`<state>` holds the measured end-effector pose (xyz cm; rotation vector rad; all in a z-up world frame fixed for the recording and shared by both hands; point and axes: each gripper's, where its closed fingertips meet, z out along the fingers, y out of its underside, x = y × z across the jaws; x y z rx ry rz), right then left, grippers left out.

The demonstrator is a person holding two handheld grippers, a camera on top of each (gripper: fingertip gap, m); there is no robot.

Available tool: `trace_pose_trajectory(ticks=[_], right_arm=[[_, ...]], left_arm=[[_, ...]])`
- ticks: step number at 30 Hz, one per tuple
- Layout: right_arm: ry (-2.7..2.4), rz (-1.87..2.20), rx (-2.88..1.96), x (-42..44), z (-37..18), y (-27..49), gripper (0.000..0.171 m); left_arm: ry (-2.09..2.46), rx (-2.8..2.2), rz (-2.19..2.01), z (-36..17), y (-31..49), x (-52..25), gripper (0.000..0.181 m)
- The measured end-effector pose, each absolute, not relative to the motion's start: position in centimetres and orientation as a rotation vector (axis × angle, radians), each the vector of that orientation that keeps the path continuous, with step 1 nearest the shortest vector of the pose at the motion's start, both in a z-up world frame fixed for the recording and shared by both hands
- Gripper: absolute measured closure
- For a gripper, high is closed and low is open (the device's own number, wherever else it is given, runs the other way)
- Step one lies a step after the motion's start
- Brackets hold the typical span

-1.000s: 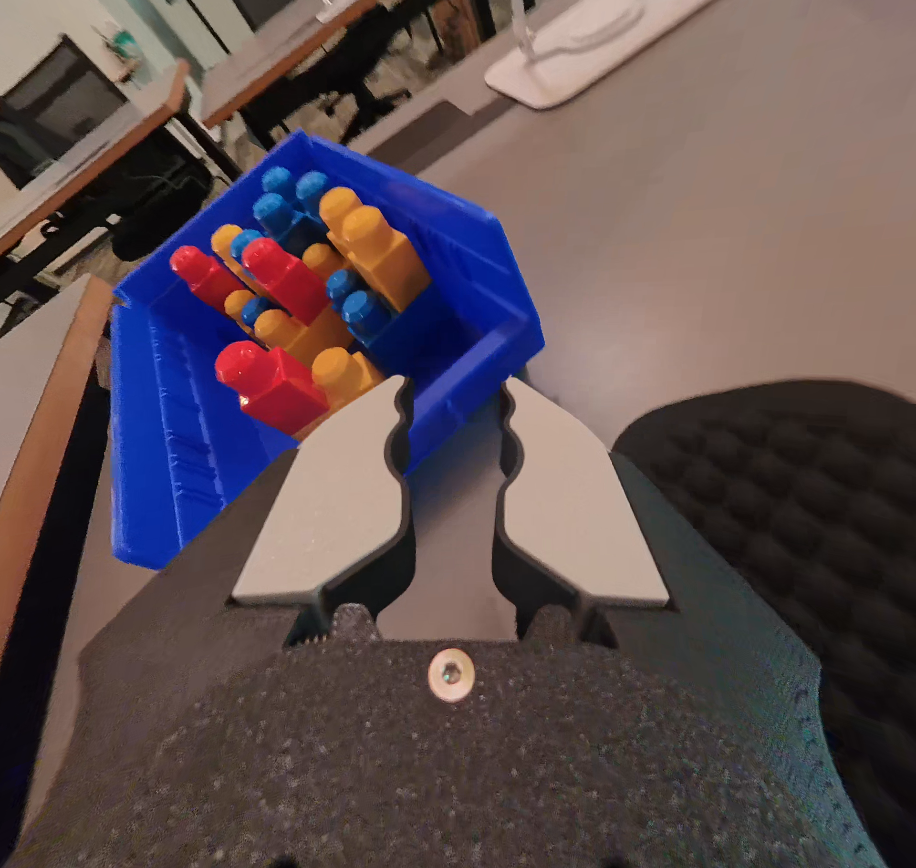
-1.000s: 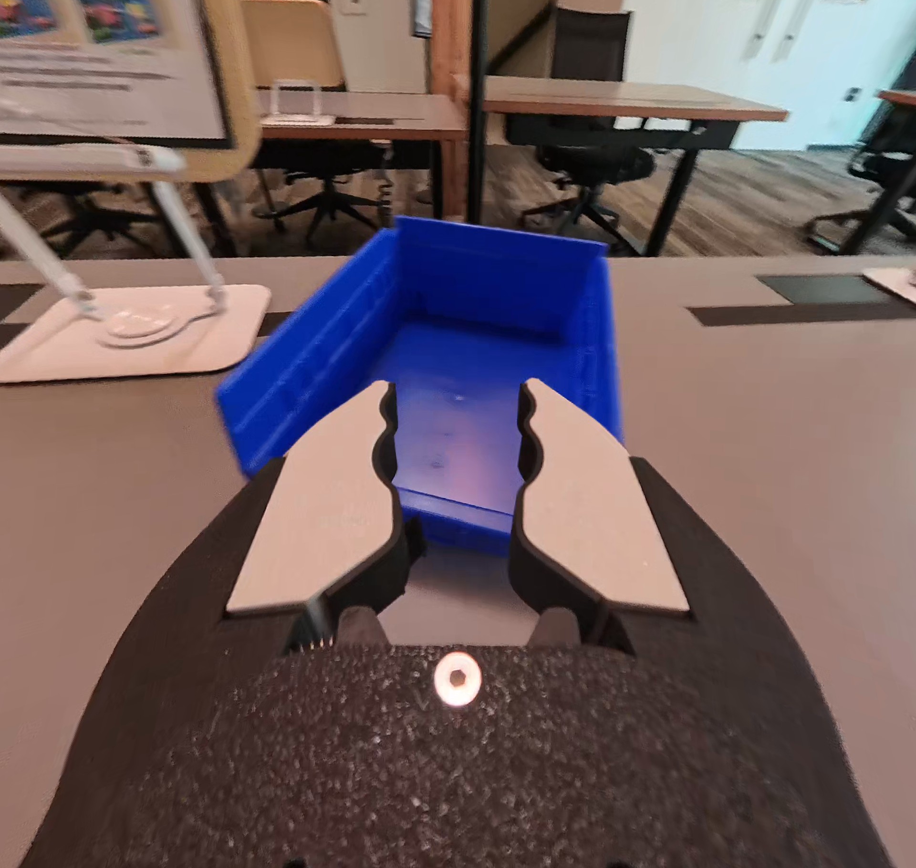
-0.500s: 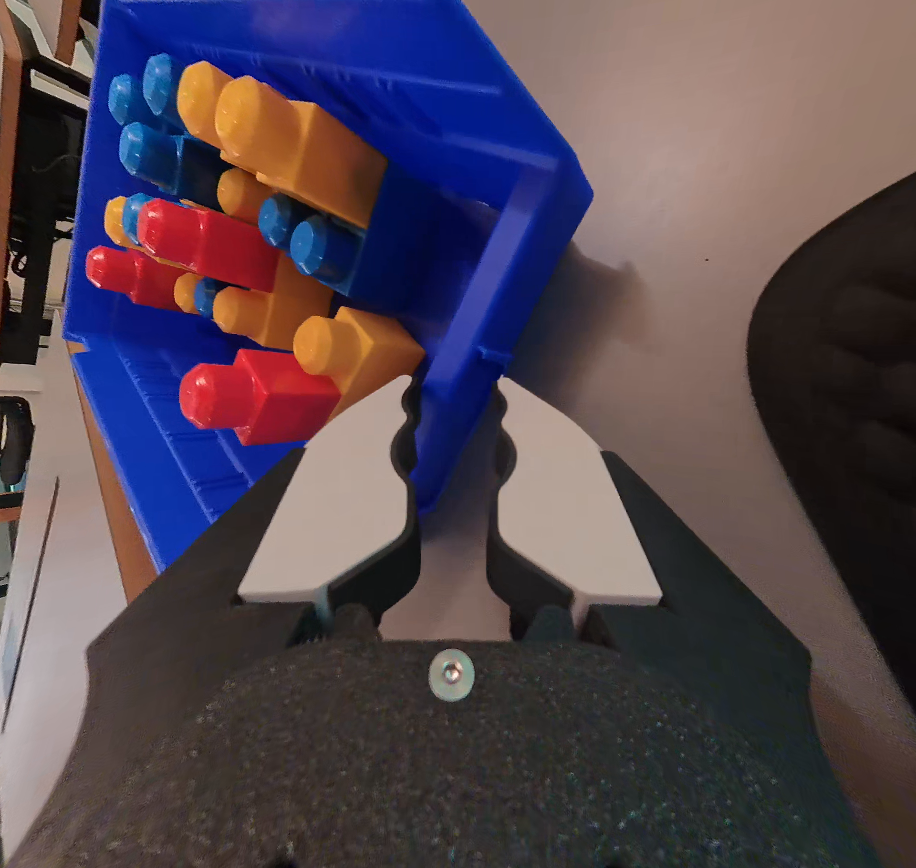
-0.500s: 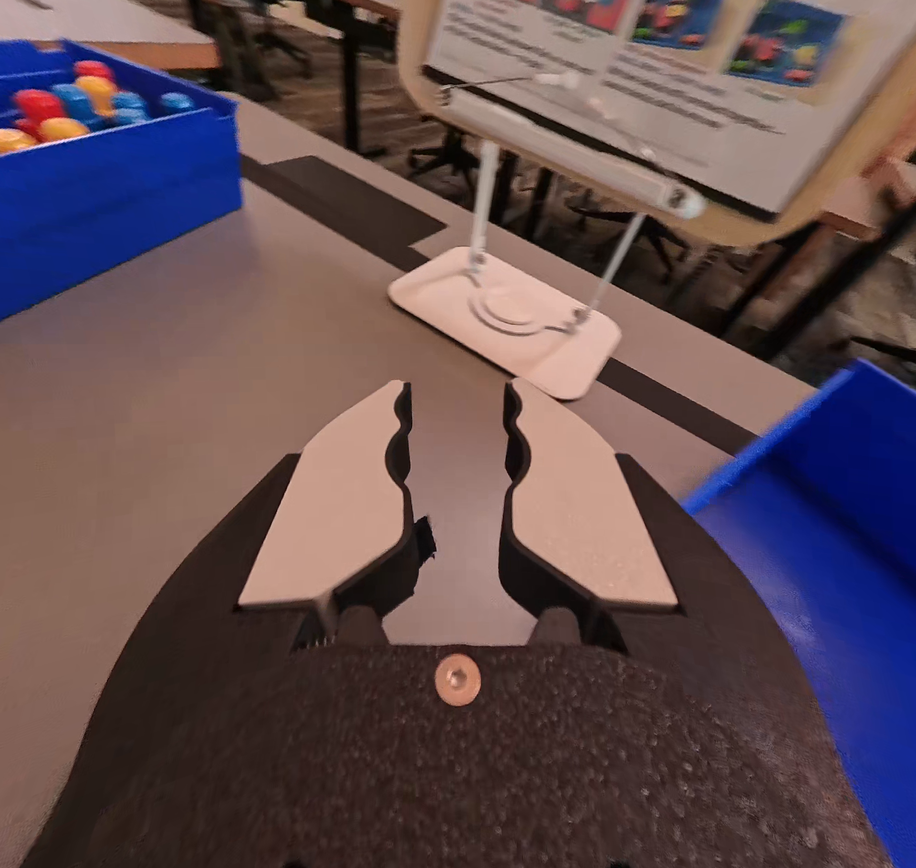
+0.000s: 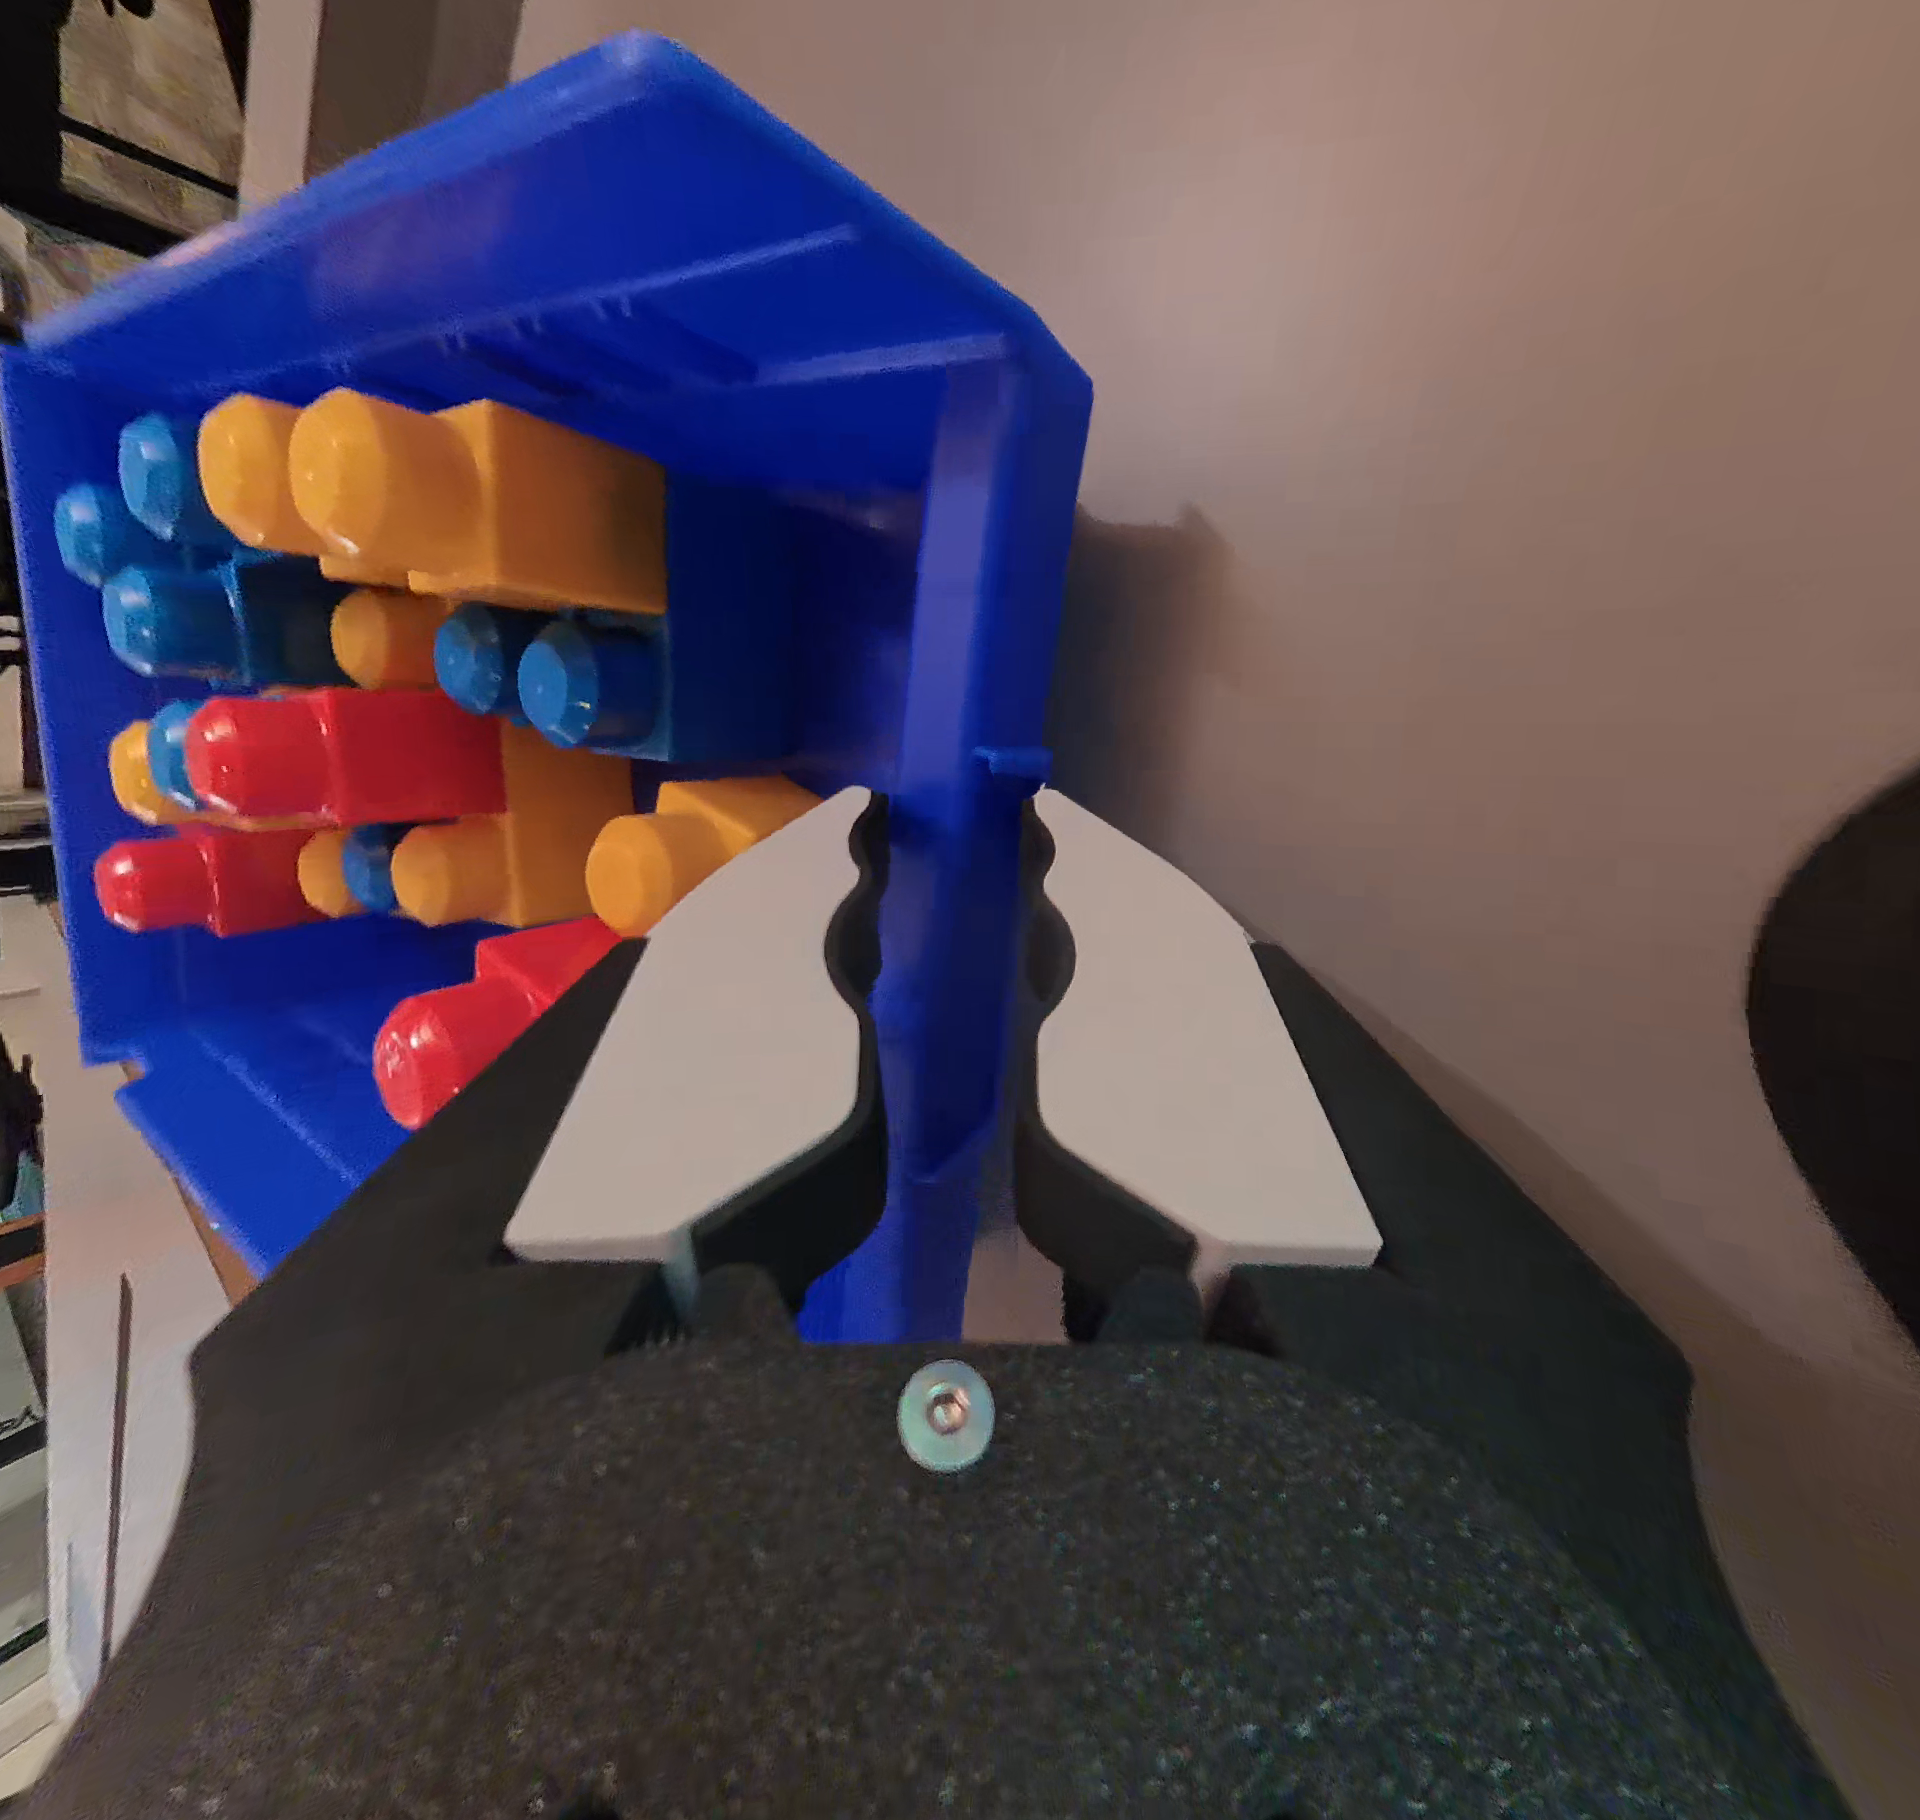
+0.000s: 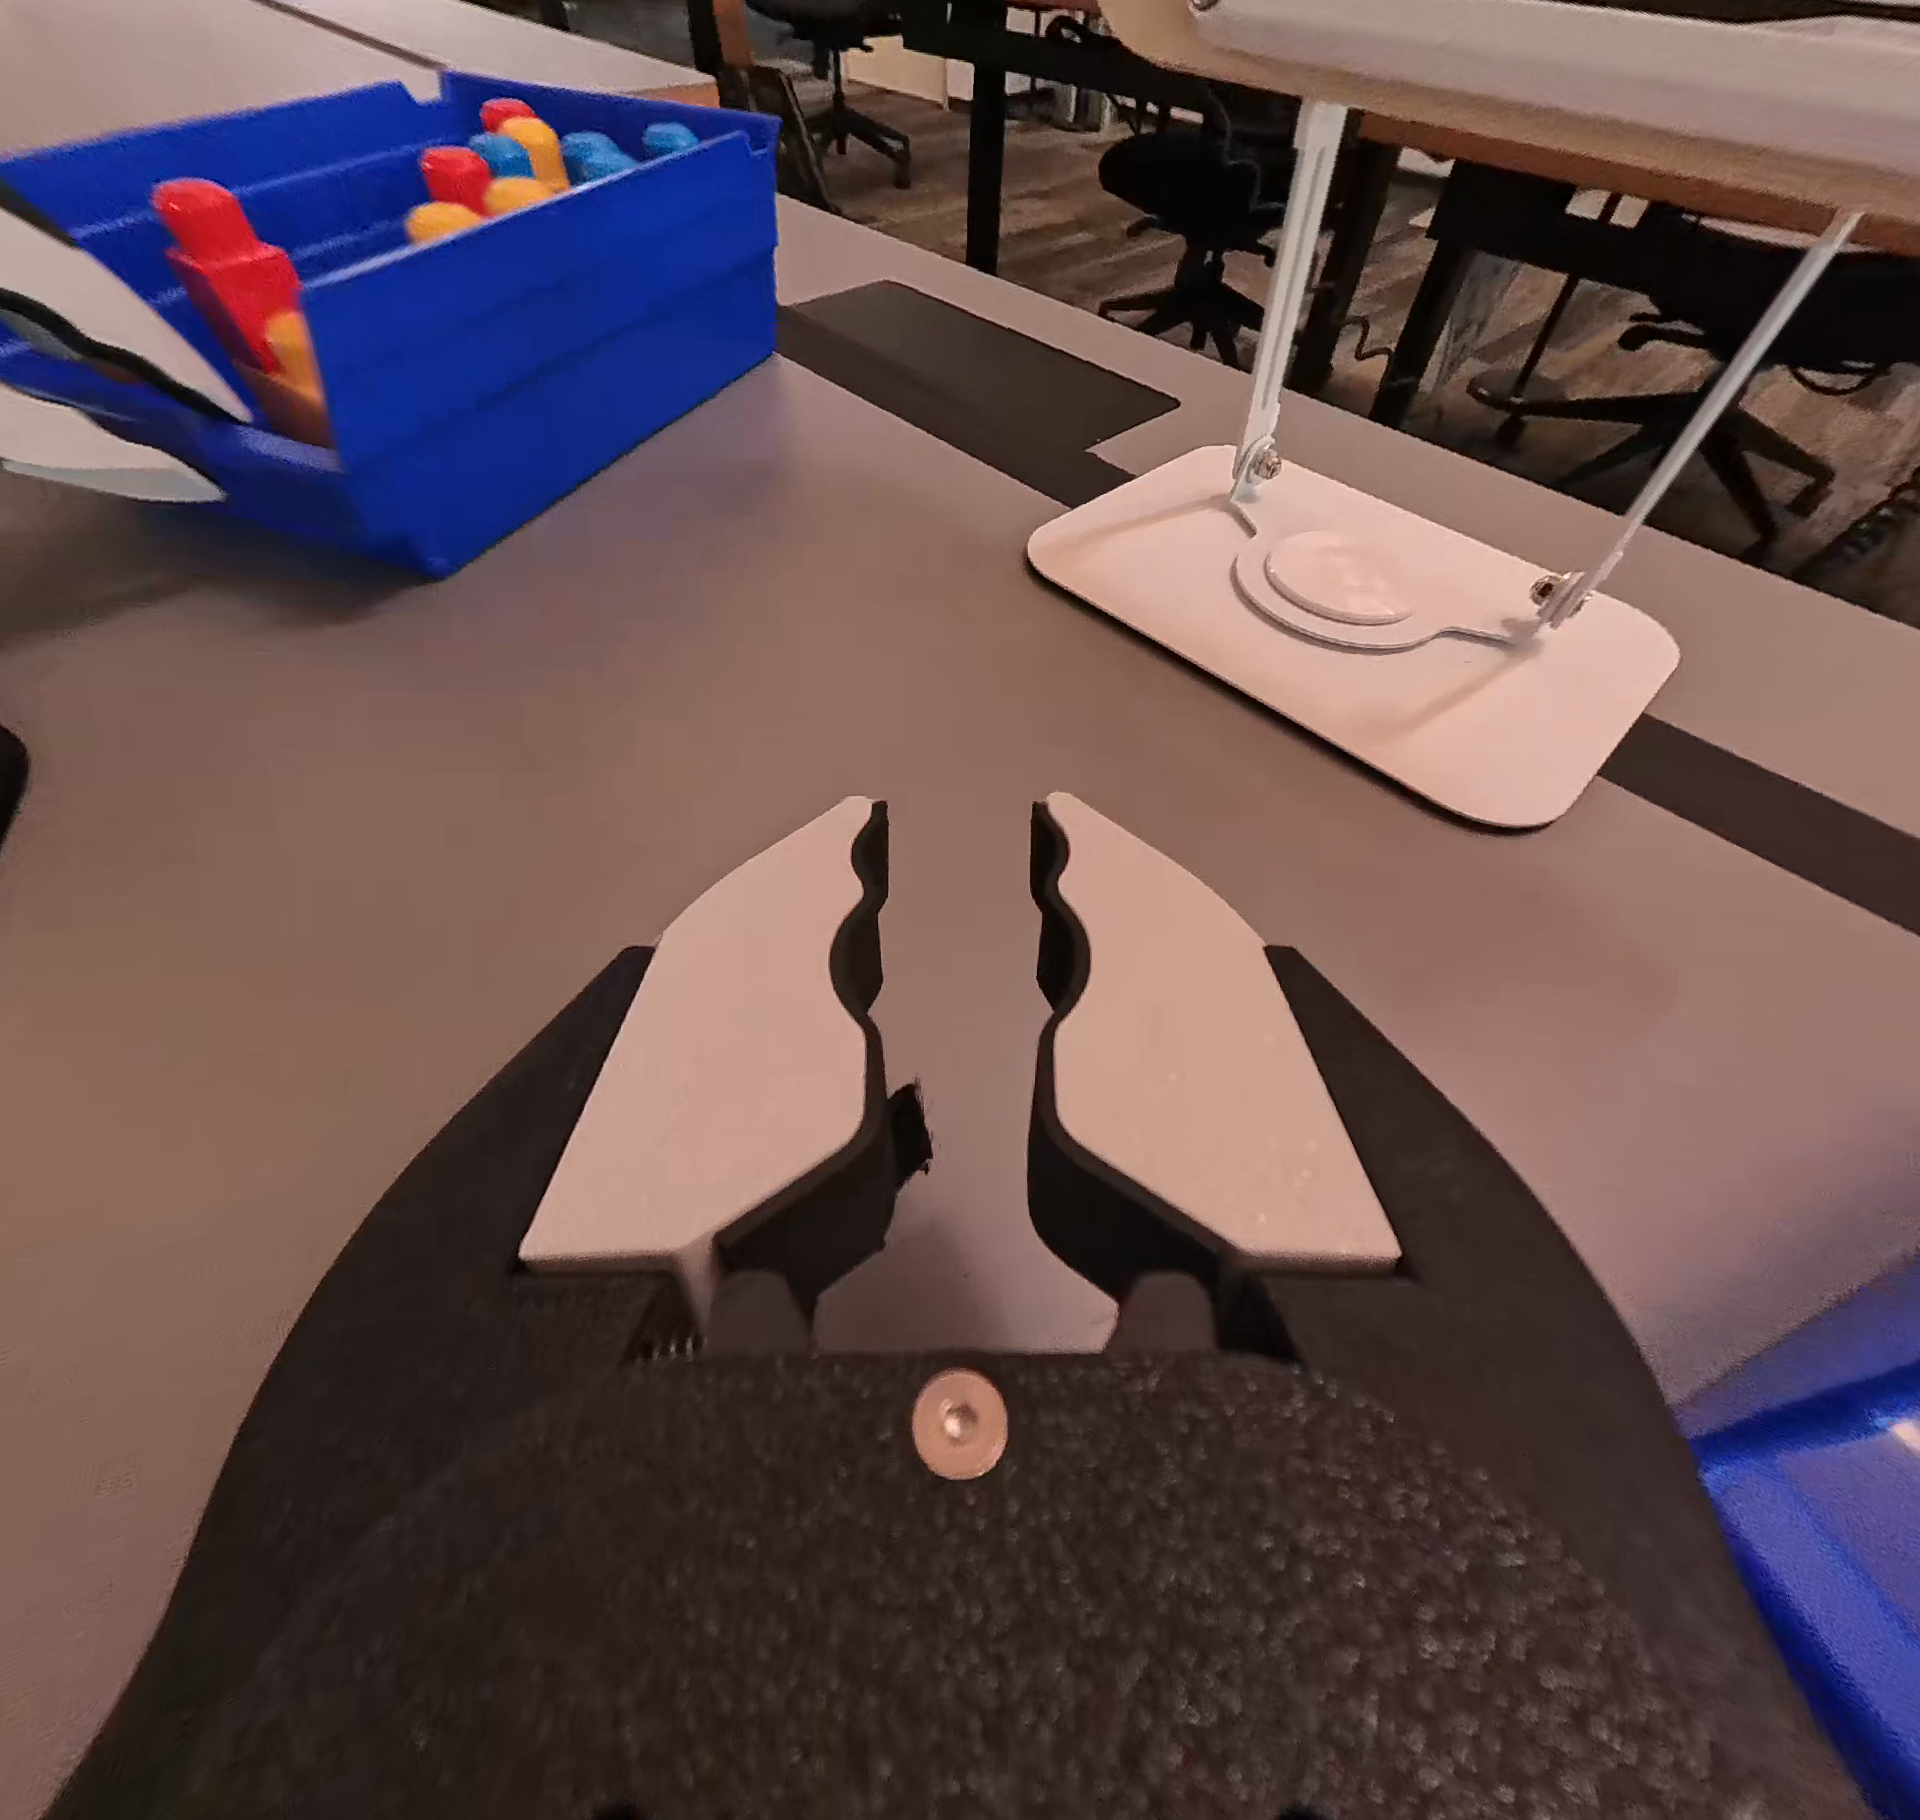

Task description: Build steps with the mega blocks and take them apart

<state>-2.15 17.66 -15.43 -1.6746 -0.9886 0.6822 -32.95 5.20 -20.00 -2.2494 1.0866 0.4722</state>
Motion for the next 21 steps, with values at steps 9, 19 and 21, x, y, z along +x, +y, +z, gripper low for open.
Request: trace_pose_trajectory(ticks=[9, 19, 21], right_arm=[[-1.011, 0.659, -1.684, -1.6, -16.7, 17.4, 0.147], [-1.010, 0.669, -1.706, -1.7, -17.3, 17.2, 0.147], [-1.011, 0.667, -1.704, -1.7, -17.3, 17.2, 0.147]], left_arm=[[1.064, -2.190, 0.361, -20.0, 9.5, -31.1, 0.157], [1.059, -2.165, 0.283, -20.1, 10.2, -32.5, 0.157], [0.985, -2.186, 0.256, -20.1, 10.3, -32.5, 0.158]])
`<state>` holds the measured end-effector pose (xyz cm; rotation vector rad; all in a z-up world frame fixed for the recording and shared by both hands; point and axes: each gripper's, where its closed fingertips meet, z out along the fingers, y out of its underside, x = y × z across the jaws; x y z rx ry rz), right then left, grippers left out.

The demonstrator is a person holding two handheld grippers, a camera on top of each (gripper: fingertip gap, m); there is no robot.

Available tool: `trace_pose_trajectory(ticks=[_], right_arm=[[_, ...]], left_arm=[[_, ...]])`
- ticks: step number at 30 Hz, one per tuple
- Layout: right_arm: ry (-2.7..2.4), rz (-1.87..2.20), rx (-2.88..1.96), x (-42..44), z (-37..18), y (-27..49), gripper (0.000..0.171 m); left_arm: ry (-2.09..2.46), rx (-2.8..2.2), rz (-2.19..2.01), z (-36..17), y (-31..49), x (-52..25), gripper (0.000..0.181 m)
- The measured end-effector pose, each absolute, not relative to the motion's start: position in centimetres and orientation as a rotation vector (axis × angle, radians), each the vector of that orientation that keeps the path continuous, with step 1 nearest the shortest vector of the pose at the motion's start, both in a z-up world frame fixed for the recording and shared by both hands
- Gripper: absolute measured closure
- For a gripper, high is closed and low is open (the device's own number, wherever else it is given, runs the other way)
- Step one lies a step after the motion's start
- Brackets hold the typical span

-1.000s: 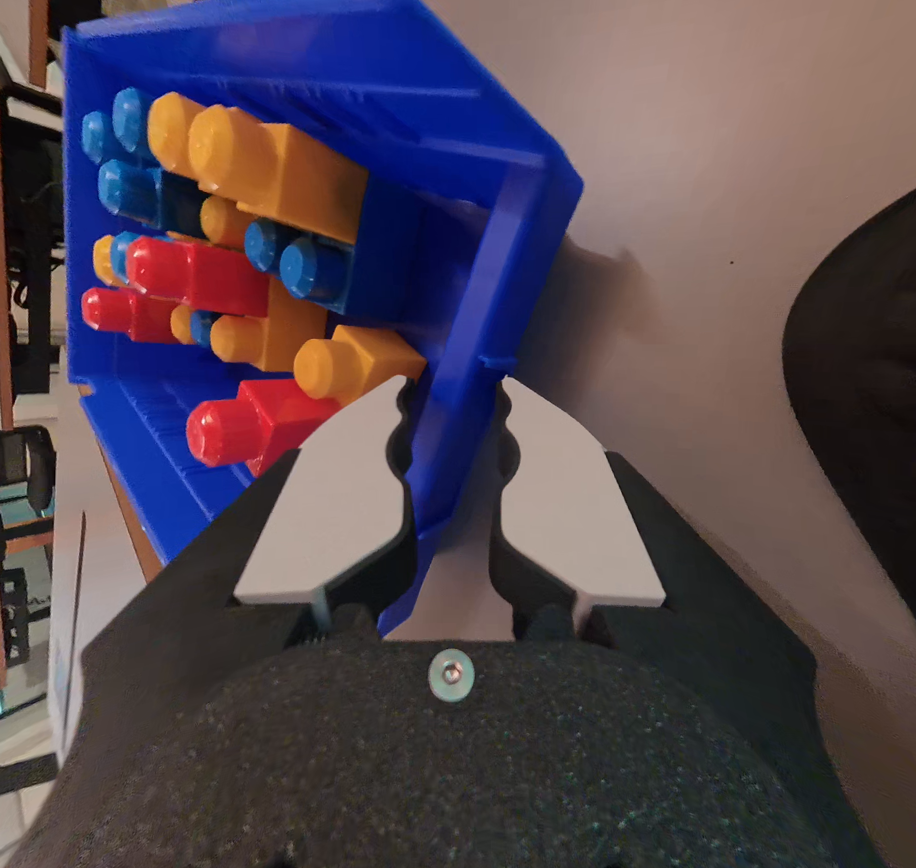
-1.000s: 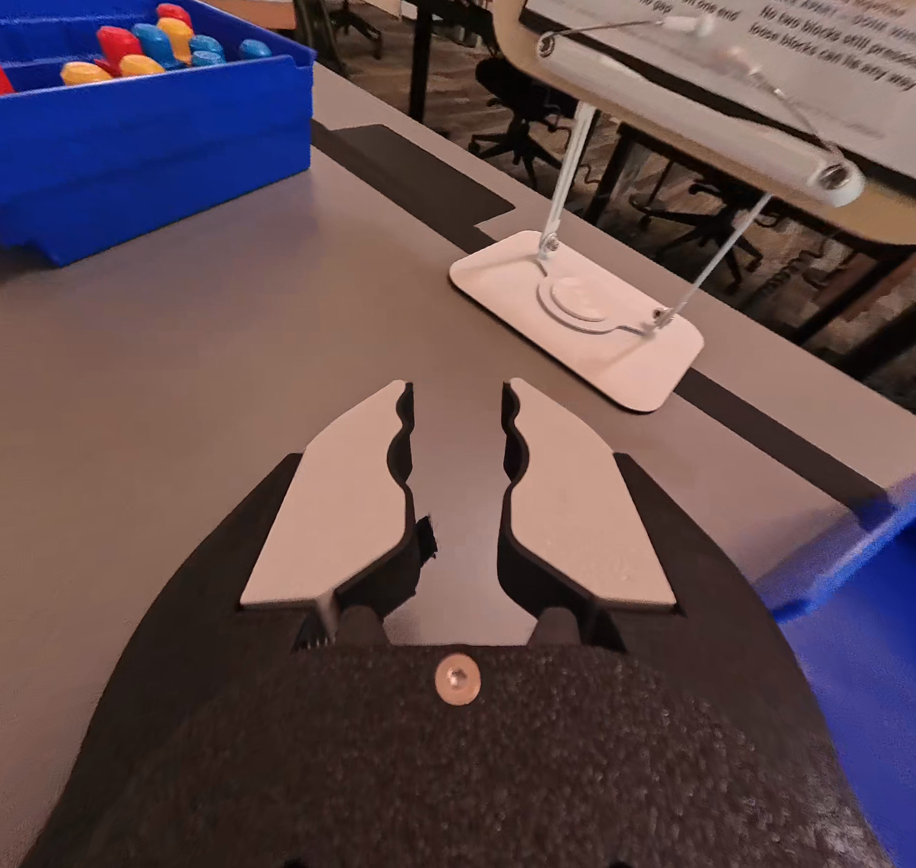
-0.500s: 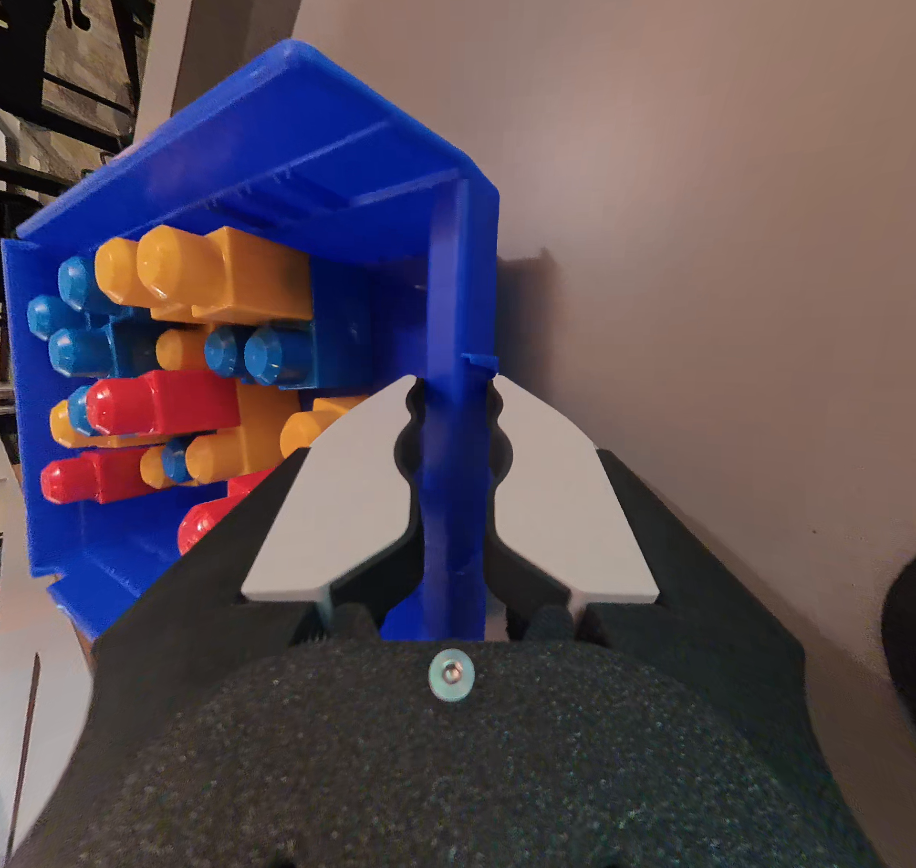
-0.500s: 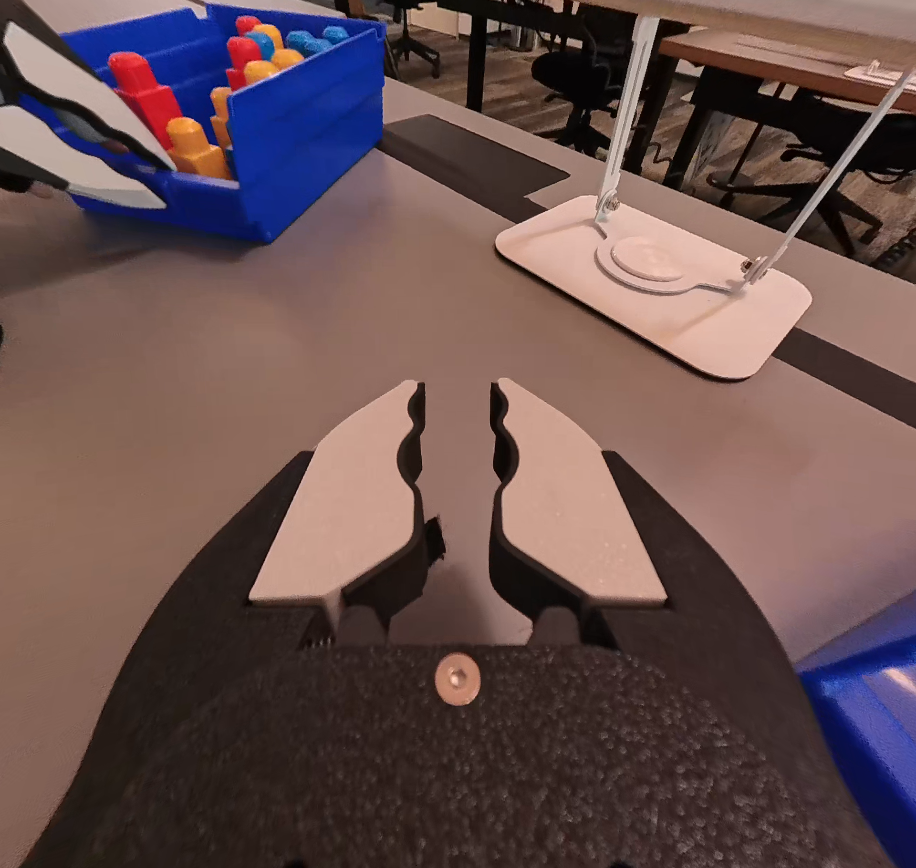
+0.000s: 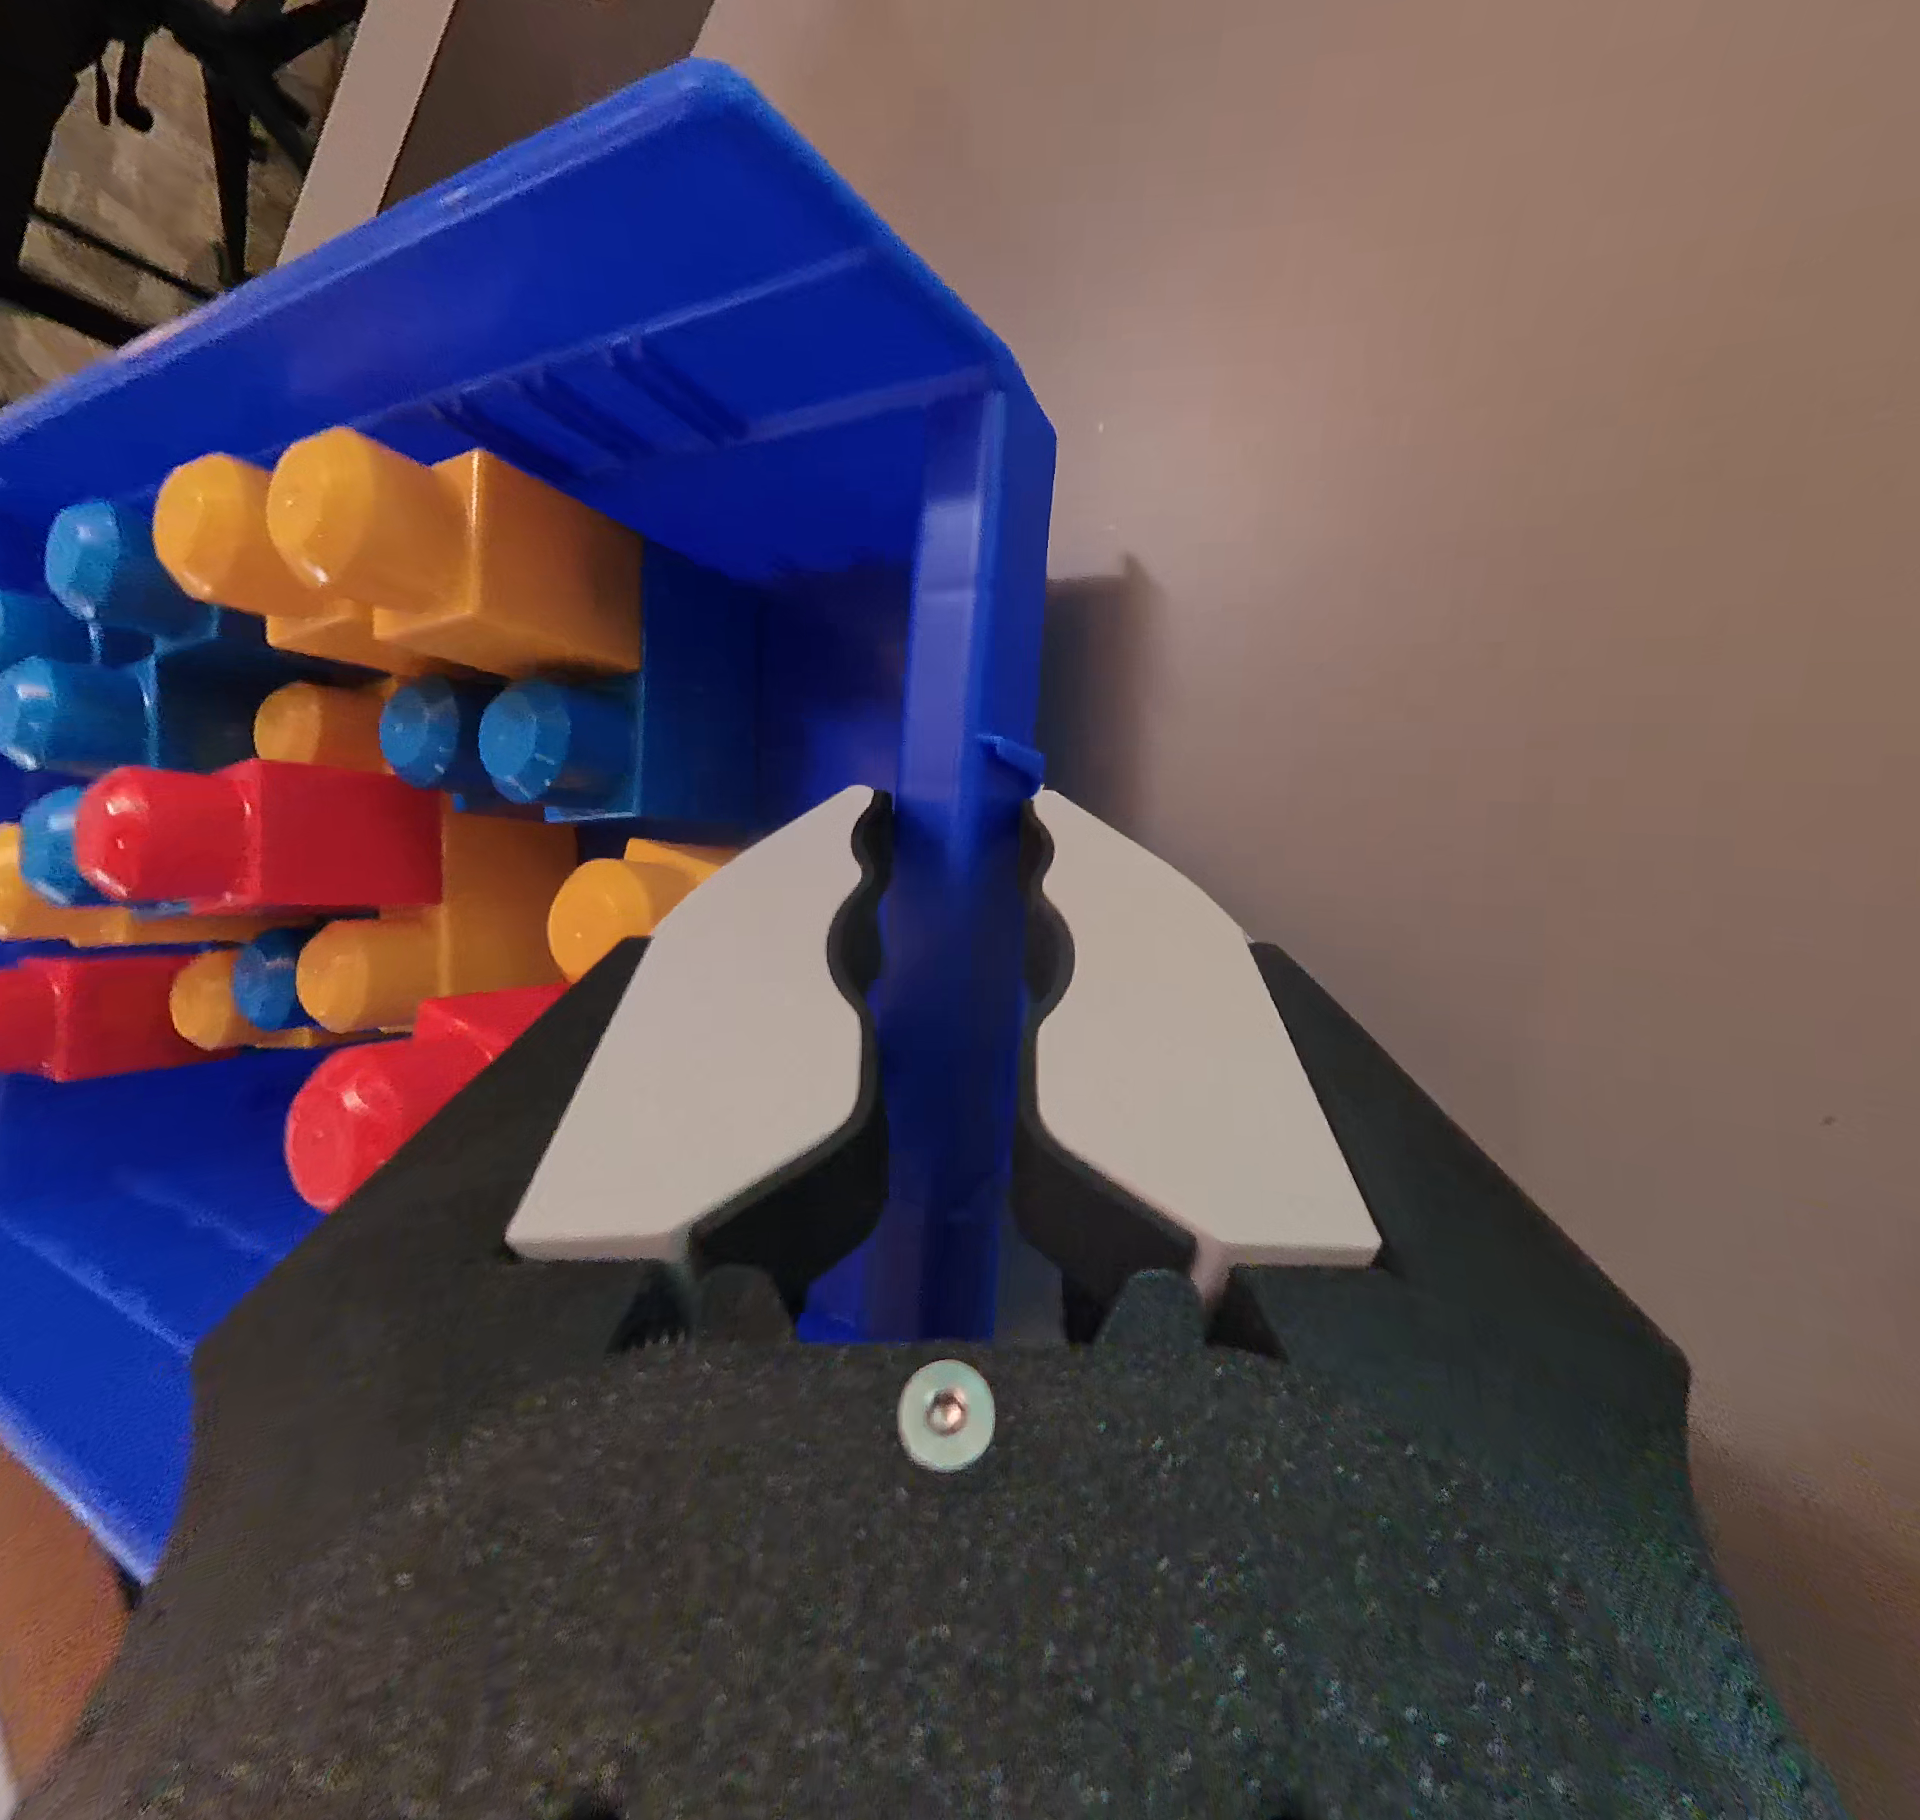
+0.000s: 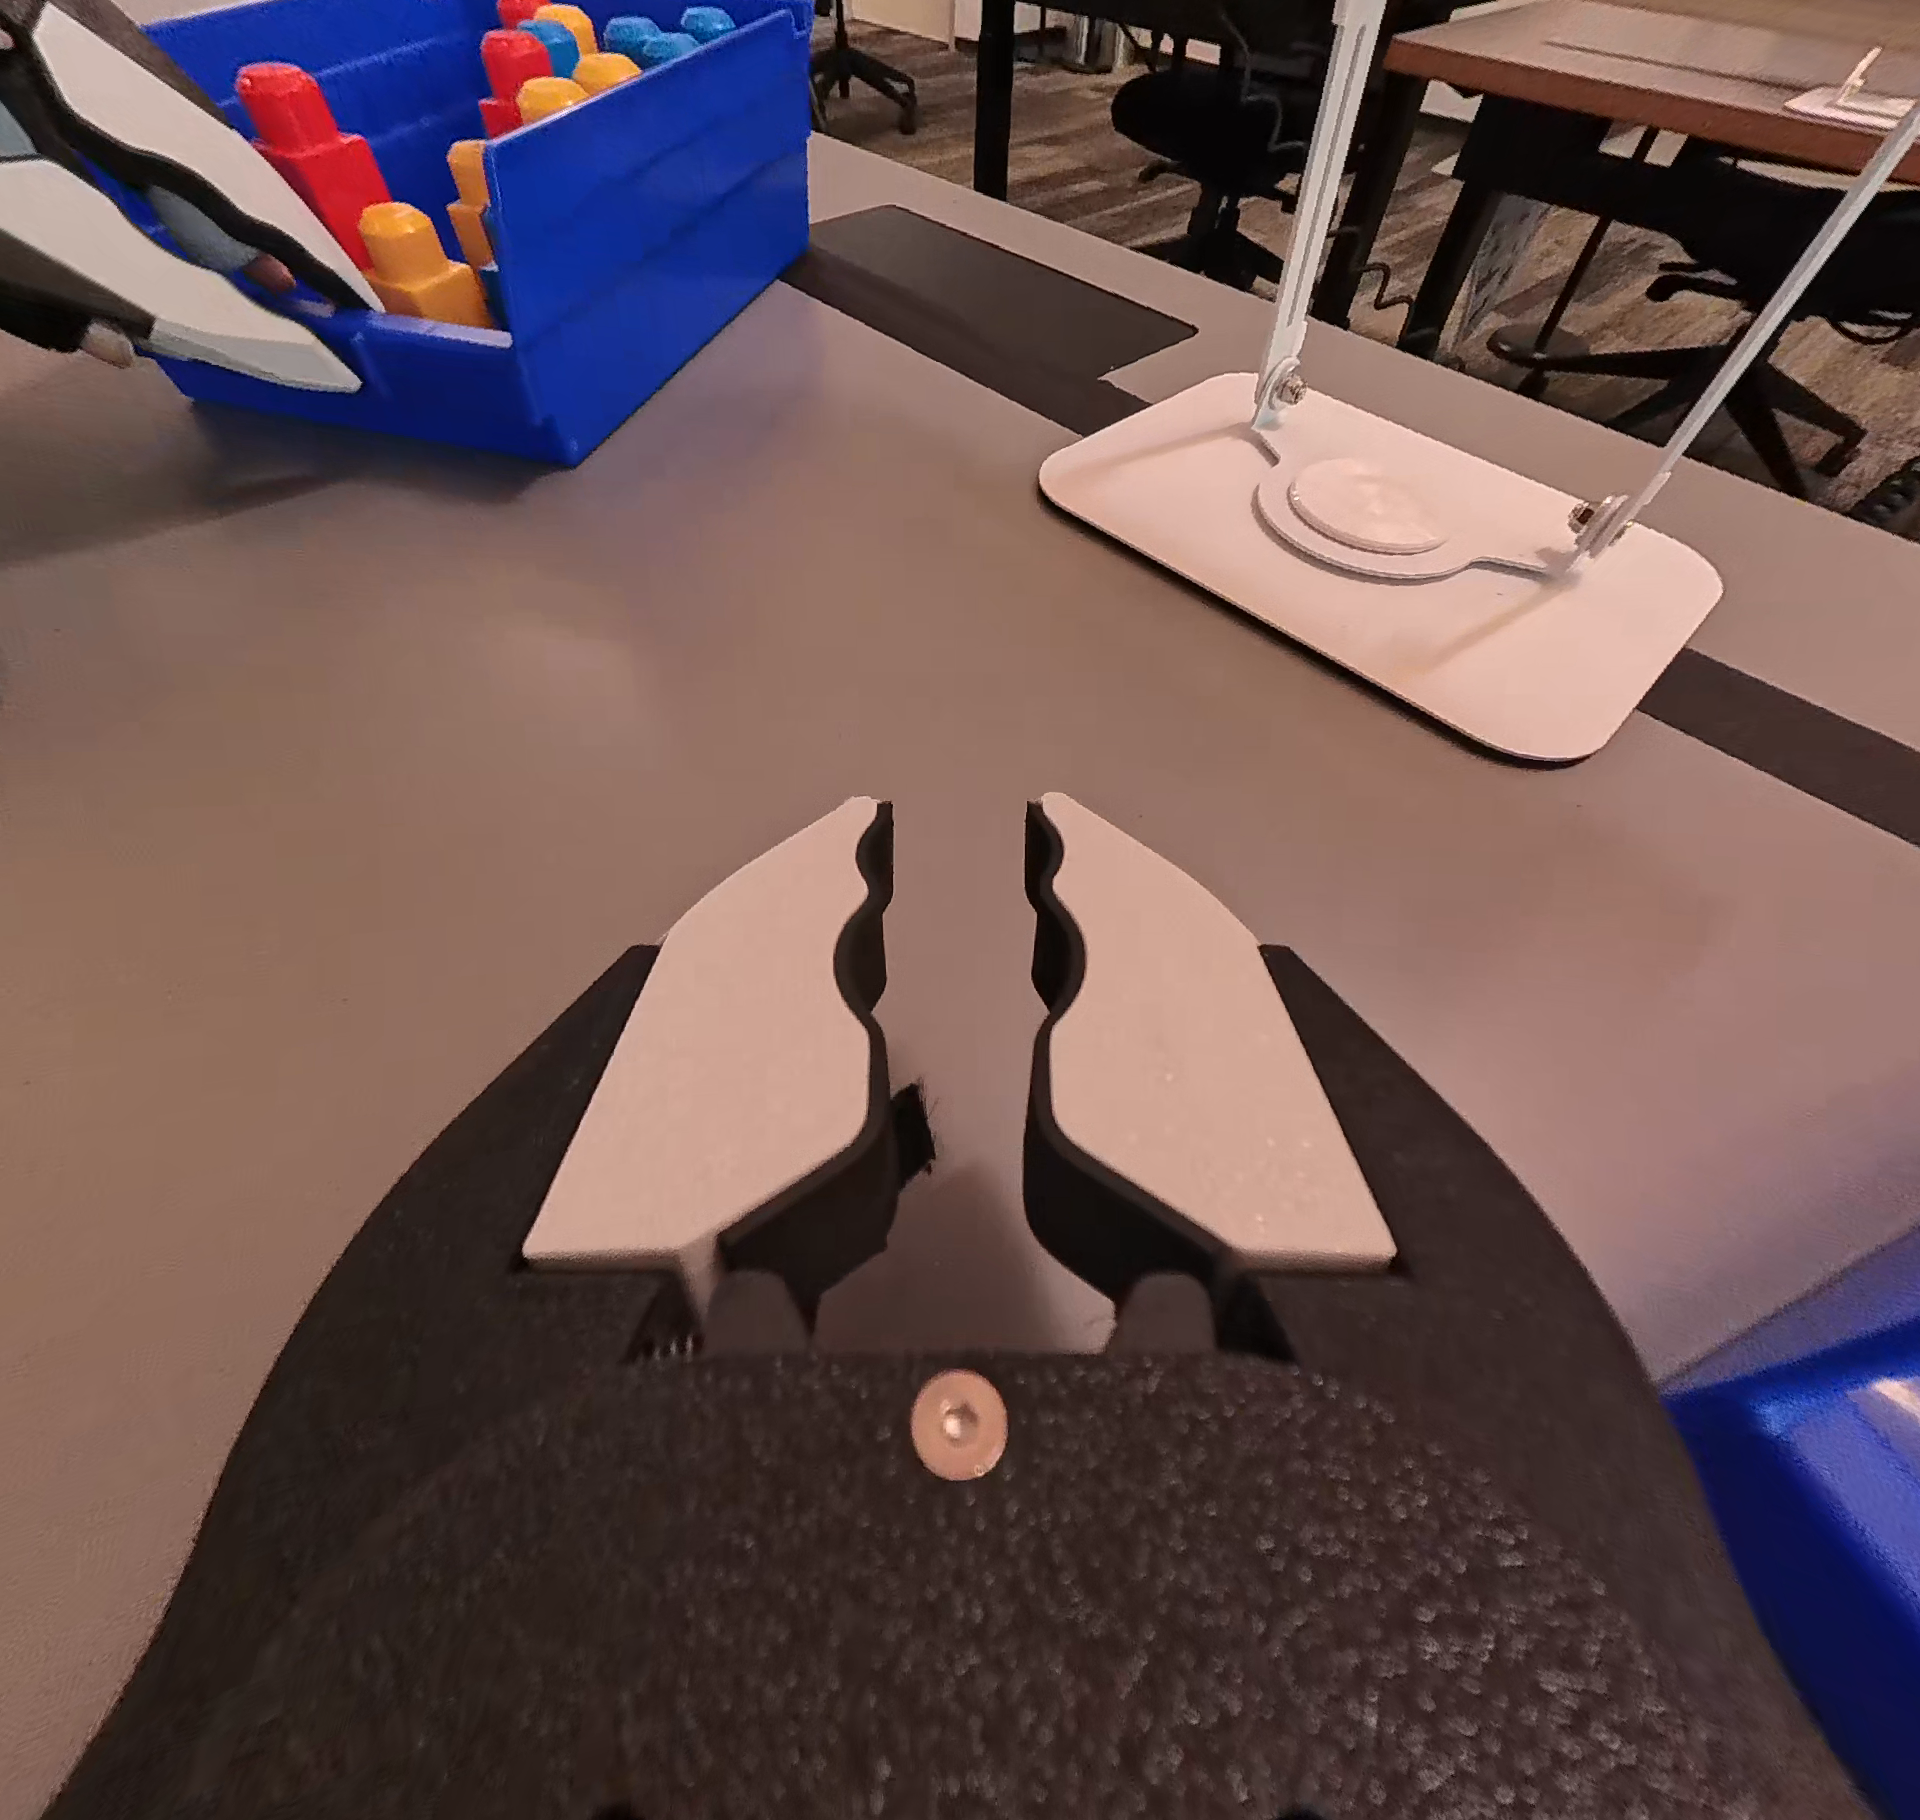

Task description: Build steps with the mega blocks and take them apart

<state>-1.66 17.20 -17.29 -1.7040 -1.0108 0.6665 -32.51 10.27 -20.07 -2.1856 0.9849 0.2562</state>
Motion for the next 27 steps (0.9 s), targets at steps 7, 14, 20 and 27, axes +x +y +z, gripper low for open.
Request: trace_pose_trajectory(ticks=[7, 14, 20, 27], right_arm=[[-0.919, 0.634, -1.661, -1.2, -15.0, 18.6, 0.147], [-0.856, 0.673, -1.626, -1.2, -12.0, 20.3, 0.147], [-0.907, 0.708, -1.647, -1.5, -14.3, 19.6, 0.147], [-0.957, 0.723, -1.652, -1.8, -14.9, 18.9, 0.147]], left_arm=[[0.504, -1.980, 0.154, -16.3, 10.7, -31.7, 0.148], [0.205, -2.021, 0.234, -13.6, 10.1, -35.6, 0.140], [0.243, -2.205, 0.453, -12.8, 11.0, -40.1, 0.129], [0.560, -2.598, 0.337, -17.9, 11.2, -41.8, 0.110]])
